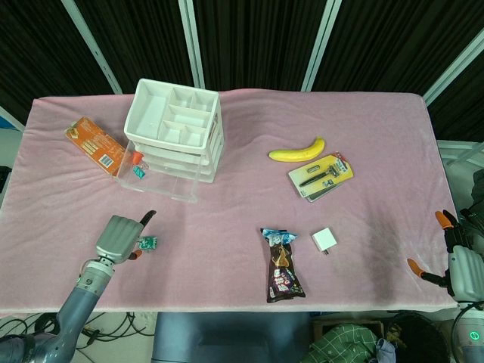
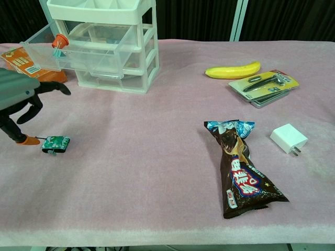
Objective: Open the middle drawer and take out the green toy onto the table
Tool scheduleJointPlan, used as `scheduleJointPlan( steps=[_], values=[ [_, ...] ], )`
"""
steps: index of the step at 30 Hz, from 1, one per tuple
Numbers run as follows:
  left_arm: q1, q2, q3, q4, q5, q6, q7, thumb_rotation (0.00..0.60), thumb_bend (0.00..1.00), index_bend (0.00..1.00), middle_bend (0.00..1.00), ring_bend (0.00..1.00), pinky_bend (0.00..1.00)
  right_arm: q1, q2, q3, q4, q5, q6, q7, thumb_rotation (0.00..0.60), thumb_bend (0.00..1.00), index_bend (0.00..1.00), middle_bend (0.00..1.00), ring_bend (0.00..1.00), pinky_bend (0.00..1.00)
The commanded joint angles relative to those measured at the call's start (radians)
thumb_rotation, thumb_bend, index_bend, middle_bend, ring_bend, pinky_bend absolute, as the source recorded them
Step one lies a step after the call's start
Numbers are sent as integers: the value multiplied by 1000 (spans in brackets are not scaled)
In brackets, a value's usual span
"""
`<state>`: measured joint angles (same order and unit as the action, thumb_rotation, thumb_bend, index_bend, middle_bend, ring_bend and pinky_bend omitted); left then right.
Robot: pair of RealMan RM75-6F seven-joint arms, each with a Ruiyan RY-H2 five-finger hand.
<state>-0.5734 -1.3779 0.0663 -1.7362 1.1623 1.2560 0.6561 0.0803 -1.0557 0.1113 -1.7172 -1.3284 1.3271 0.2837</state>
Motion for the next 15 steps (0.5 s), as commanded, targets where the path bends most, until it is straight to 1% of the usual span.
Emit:
scheduleJointPlan(
  steps=[1, 2, 3, 5, 7, 10, 11, 15],
  values=[
    [102, 94, 73, -47, 182, 155, -108, 600, 94, 0, 133, 224, 347, 2, 0, -5, 6, -8, -1, -23, 600, 120, 35, 0, 0, 137],
    [122, 110, 89, -46, 210, 181, -124, 600, 87, 0, 67, 157, 280, 3, -1, -7, 8, -10, 0, -33, 600, 120, 35, 0, 0, 136],
    [148, 131, 108, -46, 237, 210, -148, 600, 81, 0, 25, 103, 227, 3, -1, -9, 9, -13, 1, -45, 600, 120, 35, 0, 0, 136],
    [182, 161, 128, -45, 257, 245, -178, 600, 71, 0, 0, 25, 154, 4, -2, -12, 10, -15, 2, -63, 600, 120, 35, 0, 0, 129],
    [214, 186, 142, -40, 274, 281, -204, 600, 66, 0, 0, 2, 112, 5, -2, -15, 13, -21, 5, -85, 600, 119, 30, 0, 0, 124],
    [263, 208, 147, -19, 302, 349, -243, 600, 60, 0, 0, 0, 49, 6, -4, -19, 17, -33, 14, -116, 600, 118, 8, 0, 0, 123],
    [285, 212, 145, -5, 315, 380, -264, 600, 60, 0, 0, 0, 41, 5, -6, -20, 18, -38, 19, -126, 600, 117, 3, 0, 0, 124],
    [331, 214, 138, 35, 327, 432, -314, 600, 59, 0, 0, 0, 29, 4, -10, -25, 21, -54, 32, -148, 600, 117, 0, 0, 0, 123]
  ],
)
